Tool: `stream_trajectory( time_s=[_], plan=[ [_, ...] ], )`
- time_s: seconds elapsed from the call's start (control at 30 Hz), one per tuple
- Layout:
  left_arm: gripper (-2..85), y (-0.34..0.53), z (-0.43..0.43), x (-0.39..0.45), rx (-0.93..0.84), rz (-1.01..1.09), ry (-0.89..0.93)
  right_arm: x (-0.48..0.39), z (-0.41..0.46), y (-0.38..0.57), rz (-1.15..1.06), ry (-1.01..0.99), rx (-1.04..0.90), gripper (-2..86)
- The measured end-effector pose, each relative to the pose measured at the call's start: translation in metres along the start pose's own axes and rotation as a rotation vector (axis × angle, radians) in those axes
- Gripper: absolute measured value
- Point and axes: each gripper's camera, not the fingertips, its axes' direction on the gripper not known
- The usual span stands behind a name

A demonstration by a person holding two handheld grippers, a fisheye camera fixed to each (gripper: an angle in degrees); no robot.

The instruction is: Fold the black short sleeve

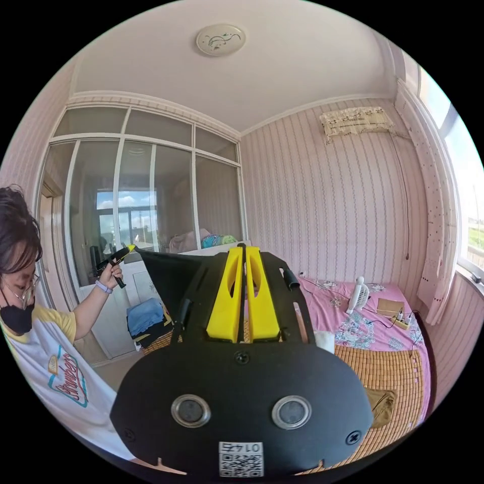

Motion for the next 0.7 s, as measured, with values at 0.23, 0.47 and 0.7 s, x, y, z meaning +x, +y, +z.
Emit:
stream_trajectory(
  time_s=[0.23, 0.47, 0.7],
  plan=[
    [-1.0, -0.043, -0.059, 0.044, 0.251, 0.083, 0.093, -0.049, -0.075, -0.041, -0.124, -0.042, 0.114, 0.2],
    [-1.0, -0.078, -0.025, 0.038, 0.178, 0.098, 0.038, -0.044, -0.049, -0.07, -0.148, -0.028, 0.03, 0.2],
    [-1.0, 0.016, 0.143, -0.024, -0.373, -0.021, -0.221, 0.055, 0.135, 0.029, 0.139, 0.098, -0.445, 0.3]
  ],
)
